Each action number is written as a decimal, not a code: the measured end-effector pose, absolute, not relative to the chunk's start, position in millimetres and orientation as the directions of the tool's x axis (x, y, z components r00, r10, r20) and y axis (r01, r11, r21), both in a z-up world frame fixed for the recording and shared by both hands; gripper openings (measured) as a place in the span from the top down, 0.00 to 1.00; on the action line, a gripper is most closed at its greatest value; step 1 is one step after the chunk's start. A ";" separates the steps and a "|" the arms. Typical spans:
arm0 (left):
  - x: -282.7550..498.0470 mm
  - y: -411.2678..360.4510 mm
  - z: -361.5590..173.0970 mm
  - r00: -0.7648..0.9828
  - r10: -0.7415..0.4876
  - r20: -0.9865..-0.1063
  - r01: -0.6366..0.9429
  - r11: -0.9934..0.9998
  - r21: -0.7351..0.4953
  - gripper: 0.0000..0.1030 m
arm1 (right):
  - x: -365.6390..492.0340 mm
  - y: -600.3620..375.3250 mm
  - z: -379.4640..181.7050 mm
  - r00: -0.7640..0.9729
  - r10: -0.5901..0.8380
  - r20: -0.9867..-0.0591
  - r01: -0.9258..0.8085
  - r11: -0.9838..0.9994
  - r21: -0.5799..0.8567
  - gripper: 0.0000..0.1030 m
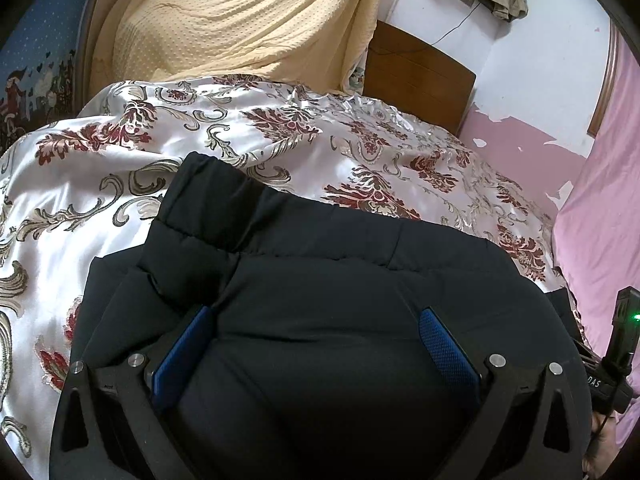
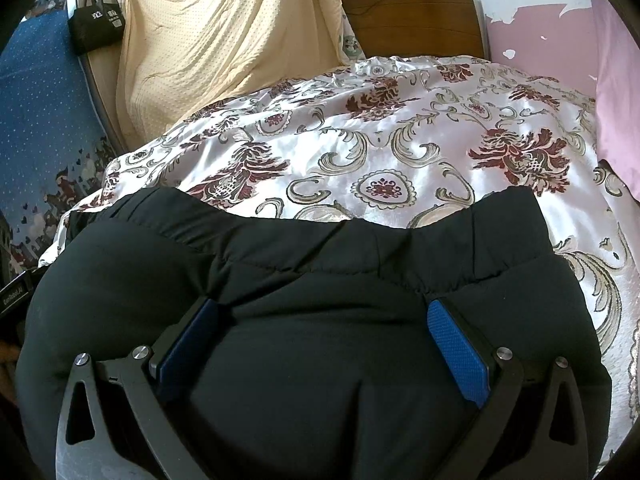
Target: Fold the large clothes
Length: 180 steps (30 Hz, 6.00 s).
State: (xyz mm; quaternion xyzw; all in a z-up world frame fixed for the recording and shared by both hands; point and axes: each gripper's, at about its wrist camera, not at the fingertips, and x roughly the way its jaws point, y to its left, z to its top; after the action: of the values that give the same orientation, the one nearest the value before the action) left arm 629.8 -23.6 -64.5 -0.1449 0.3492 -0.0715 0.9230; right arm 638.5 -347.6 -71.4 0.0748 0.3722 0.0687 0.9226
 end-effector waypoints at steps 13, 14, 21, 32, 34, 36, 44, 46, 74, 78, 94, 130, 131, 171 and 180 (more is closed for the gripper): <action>630.6 -23.9 -66.2 0.746 -0.232 -0.625 0.031 0.948 -0.316 0.00 | 639.5 -347.8 -74.1 0.713 0.185 -0.677 -0.070 0.979 0.193 0.01; 630.8 -24.1 -66.5 0.746 -0.232 -0.625 0.031 0.948 -0.316 0.00 | 639.3 -347.9 -74.0 0.712 0.185 -0.677 -0.070 0.979 0.193 0.01; 631.0 -24.0 -66.9 0.745 -0.232 -0.625 0.031 0.948 -0.315 0.00 | 640.2 -347.6 -77.1 0.712 0.187 -0.677 -0.070 0.978 0.196 0.01; 631.8 -24.6 -67.4 0.745 -0.231 -0.626 0.031 0.949 -0.314 0.00 | 640.1 -348.2 -77.3 0.712 0.187 -0.677 -0.070 0.978 0.197 0.01; 631.6 -24.4 -68.0 0.744 -0.231 -0.627 0.030 0.949 -0.314 0.00 | 640.2 -348.0 -77.7 0.712 0.187 -0.677 -0.070 0.978 0.197 0.01; 631.7 -24.7 -67.8 0.745 -0.231 -0.626 0.030 0.949 -0.314 0.00 | 640.2 -348.4 -77.5 0.712 0.187 -0.677 -0.070 0.978 0.197 0.01; 631.5 -23.8 -68.3 0.745 -0.230 -0.626 0.031 0.950 -0.312 0.00 | 637.9 -348.8 -79.8 0.719 0.191 -0.668 -0.071 0.977 0.203 0.01; 630.1 -19.8 -67.3 0.738 -0.236 -0.632 0.032 0.948 -0.316 0.00 | 634.5 -347.9 -78.3 0.723 0.185 -0.666 -0.068 0.978 0.197 0.01; 558.9 81.1 -62.4 0.480 -0.389 -0.786 0.177 0.921 -0.347 0.00 | 532.7 -468.0 -63.5 0.549 0.360 -0.755 -0.089 0.923 0.375 0.01; 560.6 76.8 -72.4 0.440 -0.431 -0.788 0.210 0.902 -0.377 0.00 | 539.2 -471.2 -83.0 0.512 0.393 -0.764 -0.089 0.909 0.407 0.01; 570.7 72.3 -101.5 0.317 -0.550 -0.773 0.231 0.835 -0.499 0.00 | 568.8 -448.3 -114.7 0.382 0.531 -0.757 -0.118 0.840 0.530 0.01; 537.2 11.5 -26.4 0.556 -0.165 -0.814 0.190 0.979 -0.069 0.80 | 532.2 -410.7 -54.8 0.550 0.227 -0.804 0.046 0.953 0.300 0.78; 534.5 9.5 -21.1 0.568 -0.163 -0.807 0.188 0.980 -0.066 0.81 | 529.9 -409.1 -47.2 0.558 0.219 -0.800 0.047 0.955 0.294 0.80; 377.0 27.2 18.5 0.506 -0.140 -0.851 0.177 0.983 -0.057 0.77 | 371.9 -383.5 2.5 0.577 0.191 -0.794 0.045 0.964 0.264 0.77; 377.9 44.0 -9.5 0.440 -0.102 -0.892 0.062 0.995 -0.083 0.45 | 367.7 -391.9 -24.6 0.564 0.164 -0.809 0.105 0.958 0.267 0.56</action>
State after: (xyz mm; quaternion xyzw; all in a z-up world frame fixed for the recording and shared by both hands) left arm 377.9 44.0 -9.5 -0.0189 0.5269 -0.0482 0.8483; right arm 367.7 -391.9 -24.6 0.1440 0.4667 0.0168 0.8725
